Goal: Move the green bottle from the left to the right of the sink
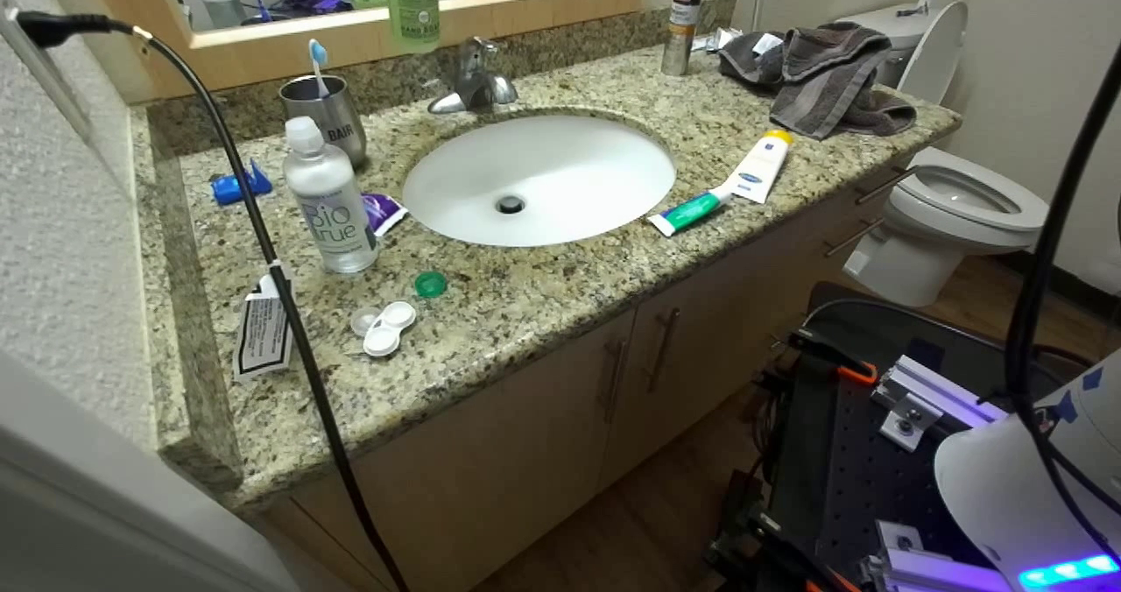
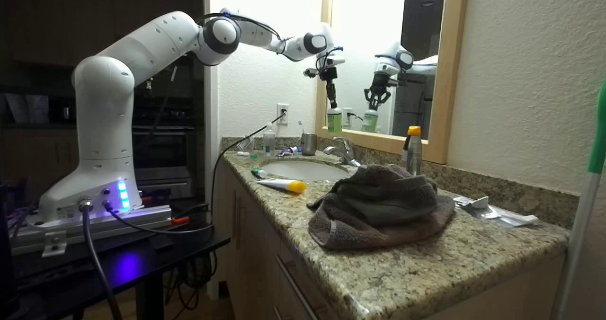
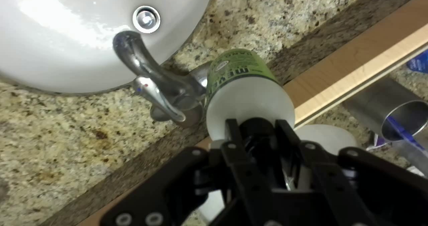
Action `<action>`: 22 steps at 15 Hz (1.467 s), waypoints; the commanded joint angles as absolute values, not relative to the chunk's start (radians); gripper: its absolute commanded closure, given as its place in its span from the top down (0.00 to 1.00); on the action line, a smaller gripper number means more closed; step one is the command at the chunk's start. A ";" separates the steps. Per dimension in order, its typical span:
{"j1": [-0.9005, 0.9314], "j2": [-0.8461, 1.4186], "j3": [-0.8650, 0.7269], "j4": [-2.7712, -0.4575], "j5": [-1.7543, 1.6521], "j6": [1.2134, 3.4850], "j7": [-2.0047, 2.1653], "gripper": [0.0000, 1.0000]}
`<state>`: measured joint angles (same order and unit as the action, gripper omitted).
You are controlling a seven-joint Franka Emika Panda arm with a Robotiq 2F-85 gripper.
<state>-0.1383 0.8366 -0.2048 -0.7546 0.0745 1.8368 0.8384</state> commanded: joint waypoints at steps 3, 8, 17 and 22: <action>-0.190 0.716 -0.284 -0.761 0.031 1.703 0.841 0.08; -0.300 0.711 -0.335 -0.743 0.060 1.627 0.841 0.08; -0.485 0.888 -0.271 -0.660 0.154 1.500 0.944 0.08; -0.456 0.979 -0.259 -0.653 0.239 1.643 1.055 0.08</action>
<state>-0.4592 0.9206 -0.2803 -0.7242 0.2035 1.5945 0.9976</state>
